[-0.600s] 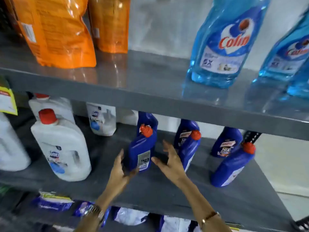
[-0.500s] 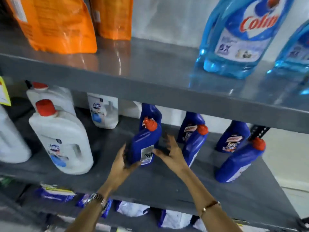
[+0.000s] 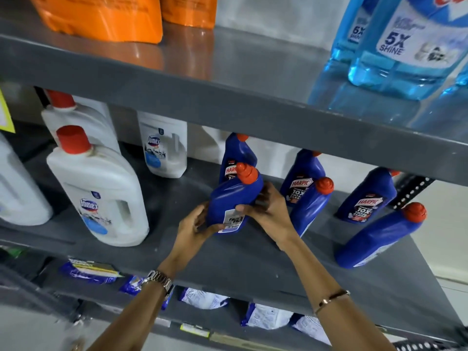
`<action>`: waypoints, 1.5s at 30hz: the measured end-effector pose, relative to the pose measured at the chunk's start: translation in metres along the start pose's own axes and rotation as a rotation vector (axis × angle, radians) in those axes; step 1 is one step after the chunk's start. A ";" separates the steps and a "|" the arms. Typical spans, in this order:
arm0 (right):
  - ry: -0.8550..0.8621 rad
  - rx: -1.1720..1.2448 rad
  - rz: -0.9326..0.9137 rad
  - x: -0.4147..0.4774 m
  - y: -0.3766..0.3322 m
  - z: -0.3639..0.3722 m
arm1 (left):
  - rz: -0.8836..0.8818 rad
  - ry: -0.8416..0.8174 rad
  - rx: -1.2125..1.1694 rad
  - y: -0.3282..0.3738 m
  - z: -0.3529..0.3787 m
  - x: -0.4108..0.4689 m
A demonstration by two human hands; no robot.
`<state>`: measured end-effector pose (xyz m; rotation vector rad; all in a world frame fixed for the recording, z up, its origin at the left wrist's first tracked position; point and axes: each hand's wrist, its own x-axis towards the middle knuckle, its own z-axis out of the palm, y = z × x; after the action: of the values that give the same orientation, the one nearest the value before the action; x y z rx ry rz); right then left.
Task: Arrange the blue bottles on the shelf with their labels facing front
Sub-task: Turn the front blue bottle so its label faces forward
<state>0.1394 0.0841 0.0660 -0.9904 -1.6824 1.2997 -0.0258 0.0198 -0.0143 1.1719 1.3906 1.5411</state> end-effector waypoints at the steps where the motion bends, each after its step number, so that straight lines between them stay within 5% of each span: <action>1: 0.009 0.005 -0.031 0.000 -0.005 -0.001 | 0.018 -0.019 -0.025 0.006 -0.001 0.001; 8: 0.014 -0.030 -0.084 -0.009 -0.016 -0.001 | -0.046 -0.126 -0.114 0.018 -0.005 -0.004; 16: 0.279 -0.272 -0.067 -0.024 -0.018 0.019 | 0.058 0.117 0.041 0.009 0.030 -0.024; 20: 0.052 -0.315 -0.097 -0.028 -0.036 0.016 | 0.043 0.103 0.244 0.010 0.043 -0.020; 25: -0.303 -0.323 -0.012 -0.017 -0.059 -0.008 | 0.082 0.064 0.230 0.011 0.034 -0.011; 27: -0.279 -0.436 -0.050 -0.010 -0.062 -0.013 | 0.080 0.038 0.228 0.013 0.030 -0.008; 31: -0.244 -0.260 -0.101 -0.003 -0.063 -0.010 | 0.075 -0.047 0.067 0.024 0.024 -0.004; 35: 0.012 -0.243 -0.190 0.007 -0.060 0.000 | 0.018 -0.131 -0.067 0.027 0.018 0.000; 40: 0.298 -0.396 -0.212 0.007 -0.045 0.020 | 0.057 -0.103 0.089 0.030 0.008 0.017; 45: 0.317 -0.475 -0.178 0.005 -0.020 0.025 | -0.023 -0.159 0.095 0.010 -0.003 0.026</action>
<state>0.1124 0.0755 0.0816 -1.2107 -1.8113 0.5962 -0.0359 0.0415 -0.0004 1.3012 1.3786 1.3474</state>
